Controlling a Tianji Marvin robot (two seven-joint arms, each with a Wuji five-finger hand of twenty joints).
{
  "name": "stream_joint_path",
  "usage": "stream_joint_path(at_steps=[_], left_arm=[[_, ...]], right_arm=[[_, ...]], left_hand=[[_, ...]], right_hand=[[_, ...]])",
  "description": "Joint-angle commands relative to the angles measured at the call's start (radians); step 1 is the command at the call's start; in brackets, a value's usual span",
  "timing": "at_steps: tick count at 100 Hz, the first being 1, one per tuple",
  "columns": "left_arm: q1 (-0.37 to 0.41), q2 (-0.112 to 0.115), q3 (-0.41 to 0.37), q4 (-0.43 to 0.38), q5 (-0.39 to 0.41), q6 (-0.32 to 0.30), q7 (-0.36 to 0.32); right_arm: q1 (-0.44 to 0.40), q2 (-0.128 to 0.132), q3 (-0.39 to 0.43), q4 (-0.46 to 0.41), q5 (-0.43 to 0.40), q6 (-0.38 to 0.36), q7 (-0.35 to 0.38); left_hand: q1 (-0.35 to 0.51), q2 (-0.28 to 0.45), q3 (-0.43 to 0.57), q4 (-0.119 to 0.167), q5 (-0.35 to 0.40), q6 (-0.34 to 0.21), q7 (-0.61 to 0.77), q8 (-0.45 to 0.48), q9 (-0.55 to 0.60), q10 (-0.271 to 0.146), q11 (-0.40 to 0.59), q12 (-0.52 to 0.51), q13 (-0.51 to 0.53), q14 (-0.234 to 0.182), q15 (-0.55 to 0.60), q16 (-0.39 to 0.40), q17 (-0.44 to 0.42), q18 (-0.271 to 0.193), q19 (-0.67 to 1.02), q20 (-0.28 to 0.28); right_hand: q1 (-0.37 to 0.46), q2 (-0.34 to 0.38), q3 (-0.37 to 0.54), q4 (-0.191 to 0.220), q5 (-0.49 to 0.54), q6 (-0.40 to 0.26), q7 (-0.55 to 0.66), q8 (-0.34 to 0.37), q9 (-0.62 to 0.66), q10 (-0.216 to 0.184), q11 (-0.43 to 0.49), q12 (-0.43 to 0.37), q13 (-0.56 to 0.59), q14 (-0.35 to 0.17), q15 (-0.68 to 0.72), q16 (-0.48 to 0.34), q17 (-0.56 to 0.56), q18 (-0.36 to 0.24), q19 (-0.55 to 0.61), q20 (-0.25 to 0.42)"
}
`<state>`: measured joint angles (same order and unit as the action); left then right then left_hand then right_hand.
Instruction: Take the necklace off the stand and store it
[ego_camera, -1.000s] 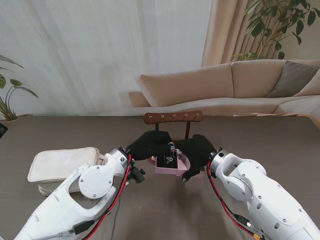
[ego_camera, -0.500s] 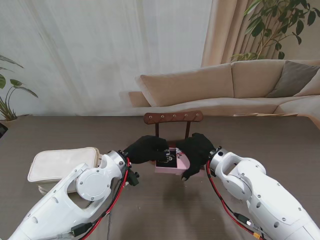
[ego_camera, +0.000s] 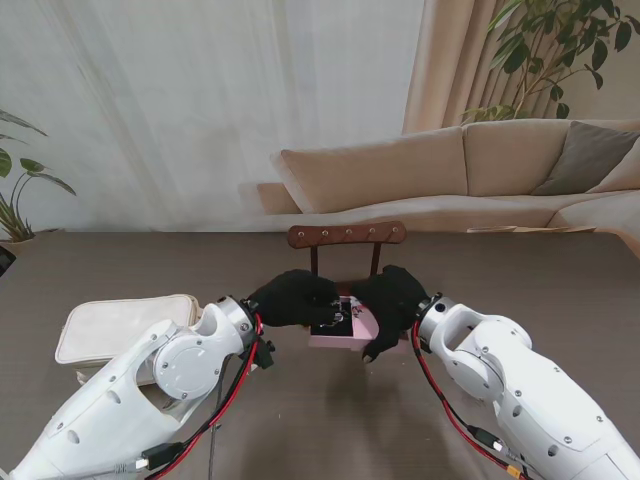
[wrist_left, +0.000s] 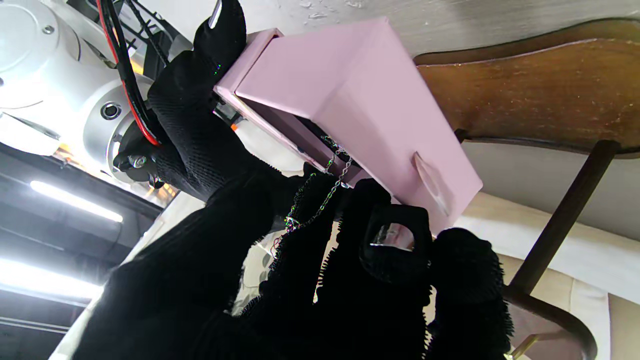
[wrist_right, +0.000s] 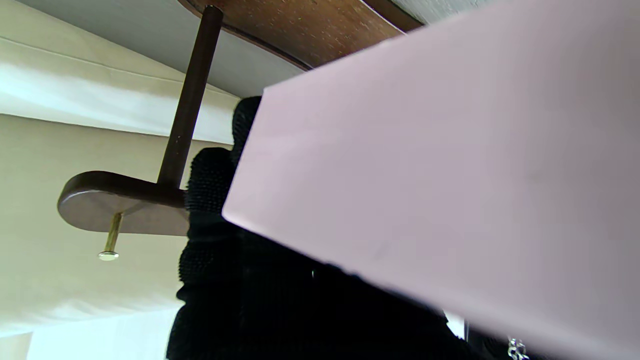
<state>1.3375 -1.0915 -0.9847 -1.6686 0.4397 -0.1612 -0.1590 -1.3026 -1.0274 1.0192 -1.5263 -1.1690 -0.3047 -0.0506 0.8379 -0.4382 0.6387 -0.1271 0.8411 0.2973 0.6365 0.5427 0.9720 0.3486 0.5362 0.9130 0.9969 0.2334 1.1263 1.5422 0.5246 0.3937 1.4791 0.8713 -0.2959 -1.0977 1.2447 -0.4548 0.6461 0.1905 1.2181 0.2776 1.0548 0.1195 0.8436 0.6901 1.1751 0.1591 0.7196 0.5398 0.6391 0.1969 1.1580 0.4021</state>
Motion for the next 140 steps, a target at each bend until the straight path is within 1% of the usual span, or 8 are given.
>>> stream_joint_path(at_steps=[1, 17, 36, 51, 80, 96, 117, 140], left_arm=[[-0.006, -0.002, 0.001, -0.007, 0.001, -0.002, -0.018], [-0.013, -0.002, 0.006, -0.014, 0.016, -0.002, -0.015], [-0.022, 0.003, 0.008, -0.030, 0.074, -0.013, -0.010], [-0.027, 0.010, 0.006, -0.041, 0.134, -0.026, -0.017], [-0.030, 0.022, 0.002, -0.065, 0.244, -0.052, -0.023], [-0.034, 0.025, 0.005, -0.070, 0.281, -0.067, -0.025], [-0.038, 0.029, 0.008, -0.072, 0.321, -0.080, -0.026], [-0.035, 0.026, 0.011, -0.068, 0.311, -0.076, -0.012]], right_arm=[[-0.003, -0.001, -0.003, -0.013, -0.008, -0.006, 0.010], [-0.005, 0.000, -0.001, -0.017, -0.012, -0.009, 0.013], [-0.008, 0.001, 0.001, -0.021, -0.015, -0.011, 0.016], [-0.035, 0.003, 0.036, -0.056, -0.021, -0.026, 0.037], [-0.053, 0.004, 0.061, -0.080, -0.023, -0.037, 0.055], [-0.059, 0.005, 0.068, -0.086, -0.025, -0.041, 0.061], [-0.065, 0.006, 0.074, -0.090, -0.024, -0.043, 0.068], [-0.069, 0.005, 0.076, -0.093, -0.022, -0.042, 0.069]], left_hand=[[-0.033, -0.003, 0.034, -0.026, 0.029, -0.013, -0.044, -0.021, -0.020, 0.022, 0.001, -0.018, -0.034, -0.053, 0.029, 0.028, -0.016, -0.024, 0.043, -0.002], [-0.053, 0.042, 0.028, -0.023, 0.071, -0.010, -0.127, -0.030, -0.020, 0.039, -0.018, -0.032, -0.034, -0.023, 0.010, 0.028, -0.029, -0.008, 0.034, 0.005], [0.191, 0.119, -0.188, -0.008, 0.092, -0.042, -0.075, -0.032, -0.003, 0.023, -0.014, -0.029, -0.021, -0.025, -0.006, 0.028, -0.017, -0.013, 0.037, 0.004], [0.206, 0.106, -0.201, -0.005, 0.114, -0.065, -0.053, -0.032, 0.005, 0.008, -0.006, -0.026, -0.019, -0.029, -0.014, 0.028, -0.015, -0.015, 0.037, 0.002], [-0.065, 0.036, 0.005, -0.022, 0.125, -0.079, -0.158, -0.087, 0.000, -0.019, -0.001, -0.028, -0.025, -0.039, -0.054, 0.028, -0.013, -0.033, 0.022, -0.021], [-0.177, 0.051, 0.098, 0.018, 0.126, -0.048, -0.290, -0.143, -0.004, -0.023, -0.004, -0.029, -0.034, -0.043, -0.056, 0.028, -0.019, -0.036, 0.018, -0.025], [-0.216, 0.070, 0.095, 0.022, 0.111, -0.043, -0.314, -0.161, -0.011, -0.029, -0.006, -0.029, -0.045, -0.058, -0.052, 0.028, -0.027, -0.047, 0.018, -0.024], [0.097, 0.150, -0.182, -0.016, 0.090, -0.138, -0.246, -0.161, -0.011, -0.023, -0.006, -0.029, -0.046, -0.062, -0.038, 0.028, -0.029, -0.055, 0.025, -0.021]], right_hand=[[0.844, 0.183, 0.216, 0.104, 0.120, -0.366, 0.260, 0.014, 0.071, -0.146, 0.041, 0.047, 0.137, -0.153, 0.092, 0.050, 0.095, -0.013, 0.028, -0.009], [0.843, 0.185, 0.216, 0.104, 0.120, -0.368, 0.260, 0.015, 0.071, -0.146, 0.041, 0.047, 0.136, -0.152, 0.092, 0.049, 0.095, -0.013, 0.028, -0.009], [0.843, 0.184, 0.216, 0.104, 0.119, -0.368, 0.261, 0.015, 0.070, -0.147, 0.041, 0.047, 0.137, -0.153, 0.092, 0.050, 0.095, -0.014, 0.027, -0.009], [0.843, 0.184, 0.216, 0.104, 0.119, -0.365, 0.260, 0.014, 0.071, -0.146, 0.041, 0.047, 0.137, -0.152, 0.092, 0.050, 0.094, -0.014, 0.027, -0.009], [0.843, 0.185, 0.215, 0.104, 0.119, -0.367, 0.260, 0.015, 0.071, -0.145, 0.041, 0.047, 0.137, -0.156, 0.092, 0.050, 0.095, -0.015, 0.026, -0.009], [0.843, 0.187, 0.215, 0.104, 0.119, -0.369, 0.260, 0.015, 0.070, -0.146, 0.041, 0.047, 0.137, -0.152, 0.092, 0.050, 0.095, -0.015, 0.026, -0.009], [0.843, 0.186, 0.215, 0.105, 0.119, -0.369, 0.260, 0.015, 0.071, -0.147, 0.041, 0.047, 0.136, -0.153, 0.091, 0.049, 0.095, -0.015, 0.026, -0.009], [0.842, 0.187, 0.214, 0.104, 0.119, -0.368, 0.260, 0.015, 0.071, -0.147, 0.041, 0.047, 0.136, -0.152, 0.091, 0.050, 0.095, -0.015, 0.026, -0.010]])
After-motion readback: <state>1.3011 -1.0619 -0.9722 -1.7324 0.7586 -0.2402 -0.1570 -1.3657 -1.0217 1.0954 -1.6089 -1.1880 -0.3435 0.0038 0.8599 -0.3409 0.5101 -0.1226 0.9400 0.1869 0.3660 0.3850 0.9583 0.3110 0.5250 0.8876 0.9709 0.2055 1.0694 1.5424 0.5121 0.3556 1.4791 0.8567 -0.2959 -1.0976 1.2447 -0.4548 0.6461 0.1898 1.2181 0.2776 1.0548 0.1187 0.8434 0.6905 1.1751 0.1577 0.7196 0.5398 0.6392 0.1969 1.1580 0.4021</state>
